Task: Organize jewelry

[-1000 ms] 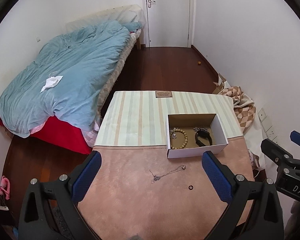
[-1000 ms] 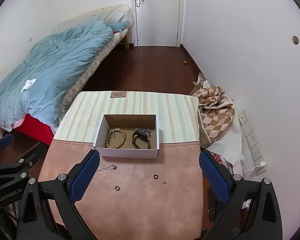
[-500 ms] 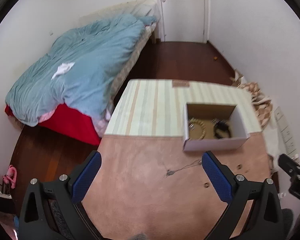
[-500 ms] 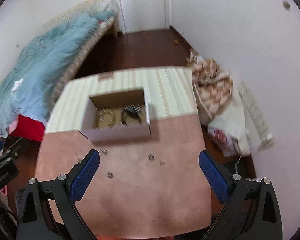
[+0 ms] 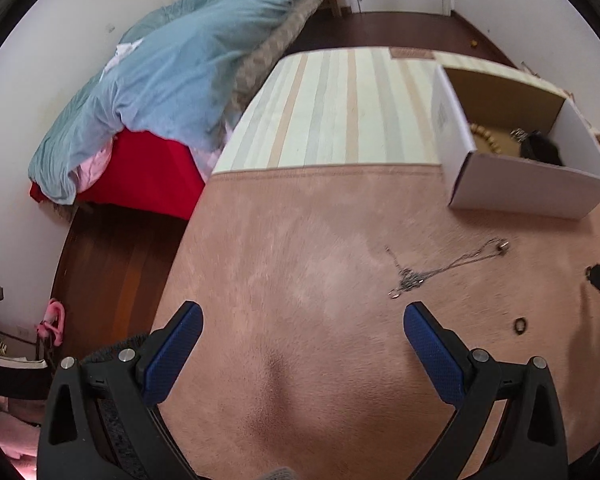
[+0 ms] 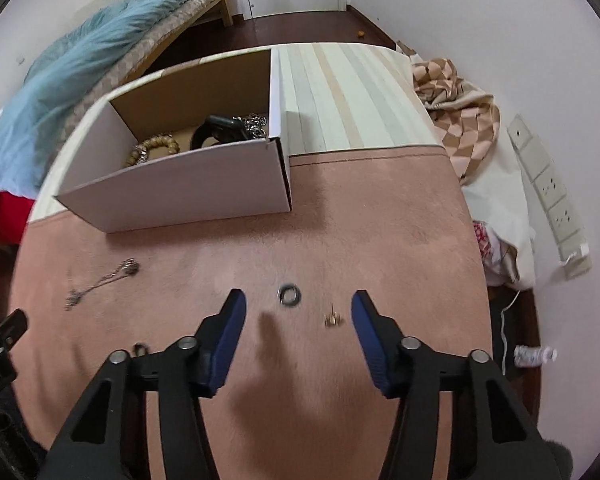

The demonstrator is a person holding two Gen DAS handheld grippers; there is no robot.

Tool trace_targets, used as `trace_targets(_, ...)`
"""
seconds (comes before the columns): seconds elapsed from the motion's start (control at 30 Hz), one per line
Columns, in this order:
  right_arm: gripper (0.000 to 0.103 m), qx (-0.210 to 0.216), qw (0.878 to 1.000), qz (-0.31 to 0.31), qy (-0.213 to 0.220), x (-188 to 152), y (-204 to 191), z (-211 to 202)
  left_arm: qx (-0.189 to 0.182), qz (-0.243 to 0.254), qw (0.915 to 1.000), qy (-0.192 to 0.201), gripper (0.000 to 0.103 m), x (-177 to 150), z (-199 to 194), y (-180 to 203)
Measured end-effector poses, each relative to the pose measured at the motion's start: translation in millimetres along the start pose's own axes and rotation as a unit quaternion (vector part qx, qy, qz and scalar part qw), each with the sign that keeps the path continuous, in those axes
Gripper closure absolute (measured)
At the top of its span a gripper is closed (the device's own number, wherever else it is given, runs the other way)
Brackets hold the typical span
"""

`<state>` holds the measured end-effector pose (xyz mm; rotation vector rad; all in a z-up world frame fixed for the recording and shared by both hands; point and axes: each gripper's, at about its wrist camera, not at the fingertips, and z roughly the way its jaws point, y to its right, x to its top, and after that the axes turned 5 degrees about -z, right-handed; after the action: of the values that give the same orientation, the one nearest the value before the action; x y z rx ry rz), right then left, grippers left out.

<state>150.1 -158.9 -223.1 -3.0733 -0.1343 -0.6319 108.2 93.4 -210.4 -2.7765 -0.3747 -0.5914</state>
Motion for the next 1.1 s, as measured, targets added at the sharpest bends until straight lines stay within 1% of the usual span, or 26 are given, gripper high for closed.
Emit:
trace_targets(0.07,0.055,-0.017,1.0,-0.015,-0.003,2.4,-5.3,10.9,0.001,-0.006,0.9999,-0.009,0.0,-1.2,6.6,-3.7)
trace_targets(0.1,0.064,-0.027,0.999,-0.02,-0.009,3.1,-6.6,17.3,0.001,-0.006,0.9999,-0.012,0.0,-1.2,8.8,-5.0)
trace_targets(0.13,0.074,-0.026,0.999,-0.023,0.004,3.7,-6.6,17.0,0.001,-0.007,0.9999,-0.016,0.0,-2.2,10.9,-6.0)
trace_targets(0.17,0.08,-0.026,0.999,-0.027,0.003,4.8,-8.4,17.8,0.001,-0.007,0.9998,-0.018,0.0,-2.9,11.4,-6.2)
trace_targets(0.2,0.09,-0.03,0.999,-0.034,0.006,5.2,-10.9,17.1,0.0,-0.007,0.9998,-0.021,0.0,-4.0,12.2,-6.1)
trace_targets(0.23,0.09,-0.03,0.999,-0.038,0.006,4.5,-13.1,16.8,-0.004,-0.006,0.9997,-0.022,0.0,-5.2,12.0,-5.1)
trace_targets(0.3,0.09,-0.009,0.999,-0.03,0.006,2.5,-12.0,14.1,-0.014,-0.002,0.9996,-0.024,0.0,-6.8,9.7,0.1)
trace_targets(0.4,0.09,0.017,1.0,-0.007,0.02,-2.0,-2.6,0.0,-0.042,0.009,0.9989,-0.018,0.0,-11.2,-0.6,14.0)
trace_targets(0.47,0.09,0.036,0.999,0.016,0.028,-6.7,7.2,-12.3,-0.069,0.015,0.9974,-0.017,0.0,-12.1,-5.4,25.7)
trace_targets(0.53,0.09,0.046,0.998,0.032,0.032,-13.1,16.4,-24.2,-0.104,0.024,0.9939,-0.027,0.001,-13.9,-6.0,40.5)
trace_targets(0.63,0.09,0.048,0.997,0.046,0.032,-22.8,25.3,-37.2,-0.141,0.045,0.9882,-0.041,0.001,-18.0,-3.7,65.0)
trace_targets(0.67,0.09,0.047,0.997,0.048,0.032,-25.6,27.8,-38.9,-0.147,0.053,0.9869,-0.041,0.003,-19.7,-3.2,72.8)
trace_targets(0.73,0.09,0.043,0.997,0.055,0.031,-32.7,34.7,-41.1,-0.155,0.069,0.9846,-0.043,0.013,-21.9,-3.1,85.8)
trace_targets(0.77,0.09,0.042,0.997,0.057,0.03,-36.2,38.2,-41.0,-0.157,0.076,0.9837,-0.043,0.02,-23.0,-2.7,91.8)
trace_targets(0.8,0.09,0.038,0.997,0.06,0.027,-39.4,41.1,-40.5,-0.159,0.085,0.9826,-0.047,0.024,-24.5,-0.4,98.7)
trace_targets(0.83,0.09,0.034,0.997,0.062,0.024,-42.6,43.6,-39.3,-0.16,0.09,0.9818,-0.049,0.026,-25.4,0.8,103.3)
trace_targets(0.9,0.09,0.033,0.997,0.067,0.022,-48.7,45.0,-40.5,-0.163,0.102,0.98,-0.051,0.037,-27.9,2.0,111.1)
trace_targets(0.93,0.09,0.034,0.997,0.068,0.021,-50.7,45.6,-40.5,-0.162,0.106,0.9797,-0.051,0.039,-28.6,3.2,113.9)
trace_targets(1.0,0.09,0.032,0.997,0.067,0.021,-53.6,46.5,-40.8,-0.163,0.115,0.9786,-0.05,0.052,-32.6,4.0,118.3)
trace_targets(1.03,0.09,0.033,0.997,0.068,0.021,-54.2,46.9,-40.9,-0.166,0.116,0.9779,-0.05,0.055,-33.2,3.7,119.7)
trace_targets(1.07,0.09,0.034,0.997,0.068,0.022,-54.9,46.8,-41.4,-0.17,0.116,0.9775,-0.046,0.065,-33.4,2.7,121.0)
trace_targets(1.1,0.09,0.034,0.997,0.069,0.022,-55.2,47.5,-41.9,-0.173,0.119,0.9767,-0.044,0.072,-33.1,1.9,122.4)
